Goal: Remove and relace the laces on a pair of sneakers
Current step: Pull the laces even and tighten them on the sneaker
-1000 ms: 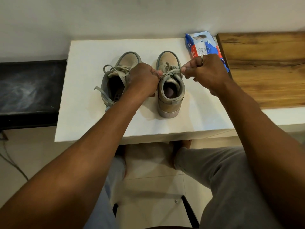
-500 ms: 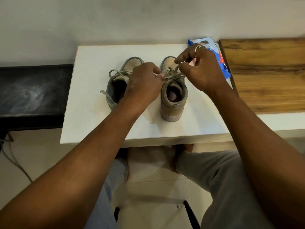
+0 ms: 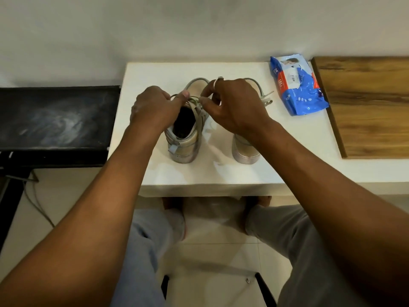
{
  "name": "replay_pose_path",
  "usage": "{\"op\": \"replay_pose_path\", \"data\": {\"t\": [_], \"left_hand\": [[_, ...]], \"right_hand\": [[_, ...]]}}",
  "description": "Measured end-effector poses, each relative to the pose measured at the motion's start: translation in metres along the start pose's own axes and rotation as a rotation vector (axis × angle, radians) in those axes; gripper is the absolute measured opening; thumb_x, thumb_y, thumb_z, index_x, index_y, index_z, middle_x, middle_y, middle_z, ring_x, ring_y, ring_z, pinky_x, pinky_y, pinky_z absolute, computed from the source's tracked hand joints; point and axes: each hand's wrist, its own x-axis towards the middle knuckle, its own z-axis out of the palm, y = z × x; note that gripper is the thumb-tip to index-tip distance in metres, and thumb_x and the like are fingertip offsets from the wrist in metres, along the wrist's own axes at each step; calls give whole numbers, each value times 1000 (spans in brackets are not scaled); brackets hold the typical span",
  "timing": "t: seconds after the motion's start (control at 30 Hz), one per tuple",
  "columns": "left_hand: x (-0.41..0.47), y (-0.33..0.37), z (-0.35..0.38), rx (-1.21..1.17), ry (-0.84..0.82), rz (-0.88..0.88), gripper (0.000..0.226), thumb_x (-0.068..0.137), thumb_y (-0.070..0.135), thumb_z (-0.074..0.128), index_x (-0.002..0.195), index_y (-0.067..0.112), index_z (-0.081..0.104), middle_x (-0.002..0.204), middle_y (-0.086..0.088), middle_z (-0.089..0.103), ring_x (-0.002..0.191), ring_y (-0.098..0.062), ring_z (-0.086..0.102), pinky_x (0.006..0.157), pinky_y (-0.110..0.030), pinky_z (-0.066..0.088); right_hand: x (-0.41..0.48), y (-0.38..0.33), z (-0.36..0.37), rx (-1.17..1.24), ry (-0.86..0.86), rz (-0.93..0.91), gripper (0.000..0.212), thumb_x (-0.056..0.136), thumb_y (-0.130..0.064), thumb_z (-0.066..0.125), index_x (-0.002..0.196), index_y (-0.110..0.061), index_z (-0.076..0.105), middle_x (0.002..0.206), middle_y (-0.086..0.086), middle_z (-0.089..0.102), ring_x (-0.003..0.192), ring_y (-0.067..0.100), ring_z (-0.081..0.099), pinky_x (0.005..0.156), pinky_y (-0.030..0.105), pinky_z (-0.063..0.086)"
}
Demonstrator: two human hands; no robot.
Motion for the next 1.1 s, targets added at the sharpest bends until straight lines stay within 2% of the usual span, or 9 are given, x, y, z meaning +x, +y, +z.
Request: {"op": "replay_pose_path", "data": {"t": [0.07, 0.23, 0.37, 0.57, 0.7, 0.83, 0.9, 1.0, 1.1], "left_hand": [[-1, 3, -1, -34, -15, -7, 55, 81, 72, 55, 82, 19, 68, 82, -3, 69, 75, -26, 67, 79, -42, 58], [-4, 9, 2, -15, -22, -60, 80, 64, 88, 48, 87, 15, 70, 83, -4, 70, 75, -30, 68, 72, -39, 59], [-4, 8, -3, -31, -58, -52, 46, 74, 57, 59, 88, 14, 68, 82, -4, 69, 70, -27, 68, 65, -38, 61], [1, -2, -12, -257, -267, -117, 22, 78, 7, 60, 97, 1, 68, 89, -21, 69, 72, -36, 71, 62, -50, 61], [8, -8, -10, -271, -295, -85, 20, 88, -1, 53, 87, 14, 65, 86, -15, 69, 66, -26, 71, 63, -43, 62], [20, -22, -15, -135, -252, -20, 33, 88, 0, 50, 90, 28, 67, 86, -5, 68, 72, -15, 70, 62, -31, 57], [27, -32, -21, -74, -184, -14, 38, 86, -1, 48, 92, 30, 68, 86, 2, 65, 81, -15, 69, 59, -23, 48], [36, -50, -28, 0, -134, -26, 36, 87, 0, 49, 90, 31, 68, 103, 2, 68, 97, -20, 66, 72, -25, 49], [39, -58, -27, 165, -172, -21, 41, 87, 2, 52, 116, 26, 68, 125, 0, 63, 111, -22, 60, 91, -31, 50]], "right_hand": [[2, -4, 7, -7, -24, 39, 31, 90, -51, 56, 100, -26, 73, 80, -4, 73, 73, 16, 65, 67, 38, 55], [4, -13, 16, 76, -204, 132, 36, 85, -49, 66, 111, -24, 69, 86, -2, 71, 77, 16, 66, 66, 30, 53], [8, -13, 12, 206, -314, 219, 40, 78, -43, 78, 113, -26, 68, 80, -10, 67, 71, 8, 66, 60, 26, 49], [6, -6, -5, 388, -485, 283, 45, 78, -17, 83, 119, -21, 65, 78, 2, 76, 68, 10, 73, 59, 18, 54], [4, 0, -12, 384, -530, 292, 44, 82, -11, 80, 120, -24, 63, 78, 2, 76, 71, 15, 73, 66, 29, 62], [2, 3, -22, 360, -526, 274, 41, 86, -2, 71, 118, -26, 63, 79, 4, 73, 62, 10, 68, 58, 20, 56], [0, 1, -22, 303, -483, 264, 39, 86, -4, 67, 116, -29, 63, 82, 2, 71, 68, 13, 68, 60, 25, 58], [0, -1, -13, 126, -382, 208, 38, 83, -8, 69, 113, -29, 60, 84, -3, 64, 77, 16, 64, 75, 39, 59], [-1, -3, -11, -137, -392, 128, 47, 81, -1, 64, 119, -28, 57, 101, 3, 65, 88, 24, 63, 78, 47, 57]]}}
